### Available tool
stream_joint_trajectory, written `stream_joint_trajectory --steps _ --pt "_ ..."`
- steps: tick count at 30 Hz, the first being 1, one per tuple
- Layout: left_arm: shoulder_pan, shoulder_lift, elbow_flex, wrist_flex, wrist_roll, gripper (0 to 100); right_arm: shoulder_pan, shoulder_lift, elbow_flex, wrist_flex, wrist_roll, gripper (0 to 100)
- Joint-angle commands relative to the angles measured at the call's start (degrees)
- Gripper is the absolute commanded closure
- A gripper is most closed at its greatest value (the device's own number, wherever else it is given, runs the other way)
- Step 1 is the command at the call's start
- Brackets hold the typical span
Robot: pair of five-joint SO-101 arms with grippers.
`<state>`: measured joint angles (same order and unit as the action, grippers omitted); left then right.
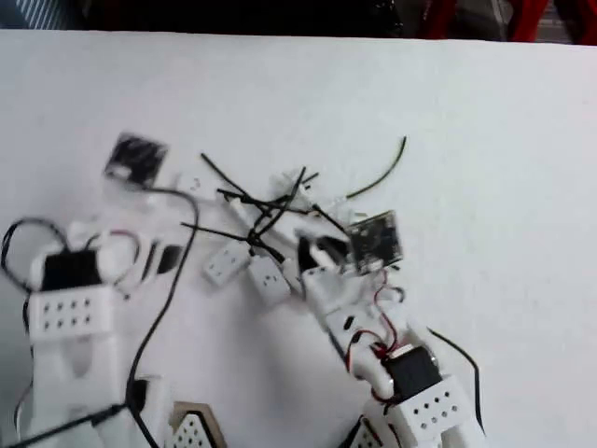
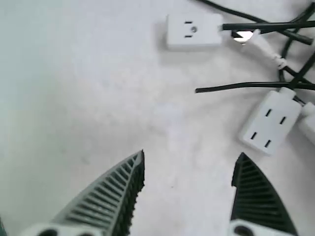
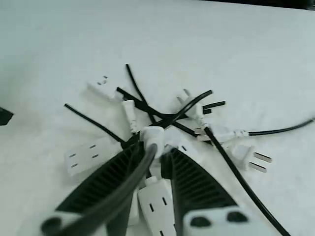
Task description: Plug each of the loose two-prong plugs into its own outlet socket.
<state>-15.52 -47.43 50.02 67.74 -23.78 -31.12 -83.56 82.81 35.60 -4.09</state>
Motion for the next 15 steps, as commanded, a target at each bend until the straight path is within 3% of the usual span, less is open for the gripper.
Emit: stream_joint_trajectory --steps 1,7,15 --pt "-4.88 -6.55 9.32 -6.07 1.49 72 -7.08 -0.40 -2.64 0.22 1.67 98.1" --pt "-6.64 -14.29 22.77 -15.82 4.22 72 -14.11 4.35 -8.44 2.51 1.67 98.1" --pt "-7.60 -19.82 27.52 -16.53 4.31 72 -17.36 31.25 -23.47 -0.57 1.67 98.1"
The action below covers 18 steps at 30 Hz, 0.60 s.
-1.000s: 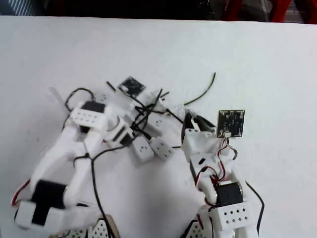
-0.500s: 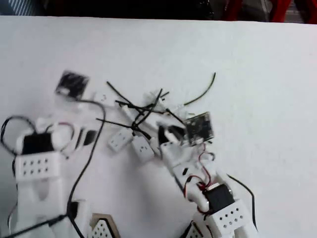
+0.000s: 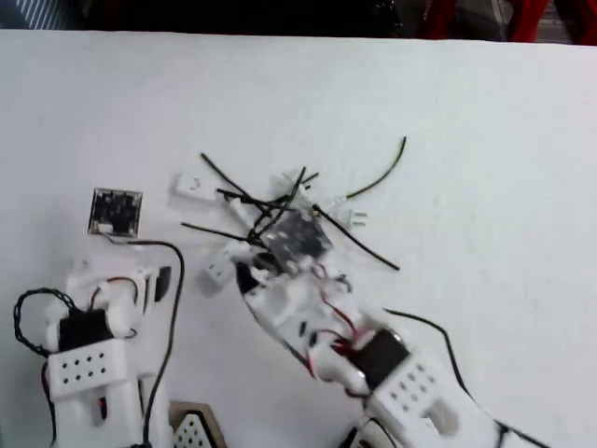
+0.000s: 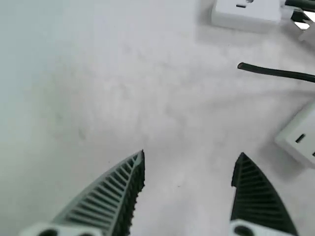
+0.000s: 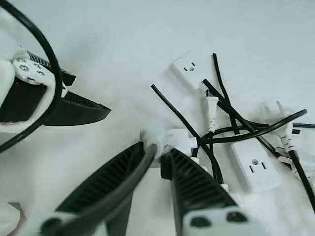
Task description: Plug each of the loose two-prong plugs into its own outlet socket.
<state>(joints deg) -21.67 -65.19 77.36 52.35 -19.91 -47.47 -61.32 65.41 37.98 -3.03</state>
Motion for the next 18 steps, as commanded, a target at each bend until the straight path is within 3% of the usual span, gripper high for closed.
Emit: stream_joint_trajectory --steps 1,5,18 --pt "-2.51 -2.33 0.26 -1.14 0.44 72 -1.36 12.00 -7.03 -4.62 0.62 98.1" --pt "-6.02 -2.77 0.44 -1.14 0.44 72 -1.71 22.11 -9.23 -11.65 1.32 98.1" --pt "-6.20 -2.77 0.44 -1.14 0.44 72 -1.71 38.81 -9.32 -24.84 4.13 98.1"
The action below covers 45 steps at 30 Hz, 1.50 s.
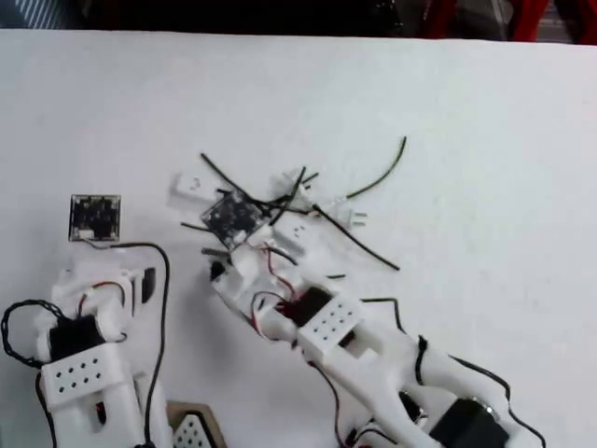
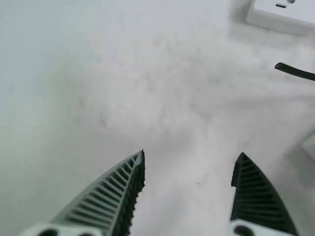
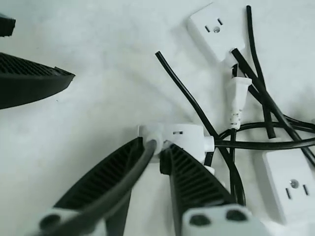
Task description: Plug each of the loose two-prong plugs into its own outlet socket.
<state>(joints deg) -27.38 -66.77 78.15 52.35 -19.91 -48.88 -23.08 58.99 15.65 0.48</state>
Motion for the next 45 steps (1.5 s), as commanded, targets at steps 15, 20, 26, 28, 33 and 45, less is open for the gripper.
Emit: stream_joint_trajectory --steps 15,20,26,28,33,45 --pt "-0.48 -1.10 -0.35 -1.05 0.44 72 -0.22 8.31 -10.11 5.93 0.53 98.1" --pt "-0.48 -1.01 -0.35 -1.05 0.44 72 -0.22 8.75 -12.48 11.38 0.62 98.1" --pt "-0.48 -1.01 -0.26 -1.05 0.44 72 -0.22 8.92 -13.27 11.74 0.62 98.1" --pt "-0.48 -1.01 -0.26 -1.05 0.44 72 -0.31 8.92 -13.10 11.65 0.62 98.1" --pt "-0.48 -1.01 -0.26 -1.05 0.44 72 -0.31 8.92 -13.36 12.88 3.43 98.1" --pt "-0.48 -1.01 -0.26 -1.14 0.44 72 -2.77 13.14 -20.57 20.53 5.10 98.1"
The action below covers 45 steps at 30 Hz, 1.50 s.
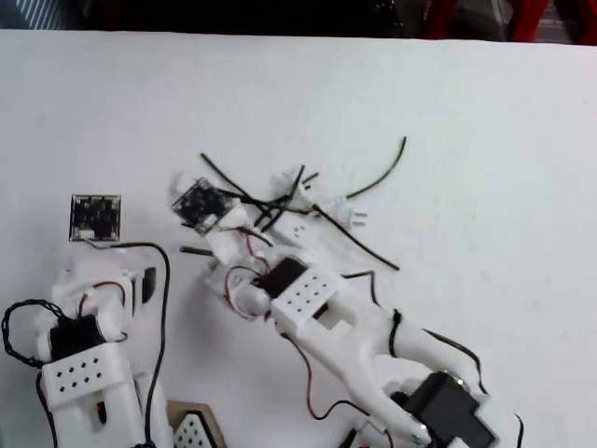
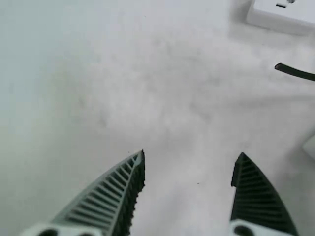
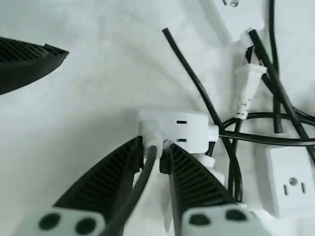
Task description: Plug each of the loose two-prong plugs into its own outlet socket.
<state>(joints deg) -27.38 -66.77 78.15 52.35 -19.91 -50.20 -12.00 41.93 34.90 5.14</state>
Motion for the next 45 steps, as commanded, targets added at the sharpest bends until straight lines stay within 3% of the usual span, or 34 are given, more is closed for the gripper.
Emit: stream_joint_trajectory --steps 1,7,21,35,45 --pt "-0.48 -1.01 -0.26 -1.14 0.44 72 -1.54 3.82 -4.40 1.80 0.44 98.1" --pt "-0.48 -0.92 -0.26 -1.14 0.44 72 -1.45 11.38 -10.29 4.53 0.26 98.1" --pt "-0.66 -0.92 -0.26 -1.14 0.44 72 -0.22 -0.13 -8.26 5.32 -2.81 98.1" --pt "-0.66 -0.92 -0.26 -1.14 0.44 72 3.12 5.32 -9.93 6.20 -2.73 98.1" --pt "-0.66 -1.01 -0.26 -1.14 0.44 72 0.75 5.85 -9.76 6.99 -3.16 98.1"
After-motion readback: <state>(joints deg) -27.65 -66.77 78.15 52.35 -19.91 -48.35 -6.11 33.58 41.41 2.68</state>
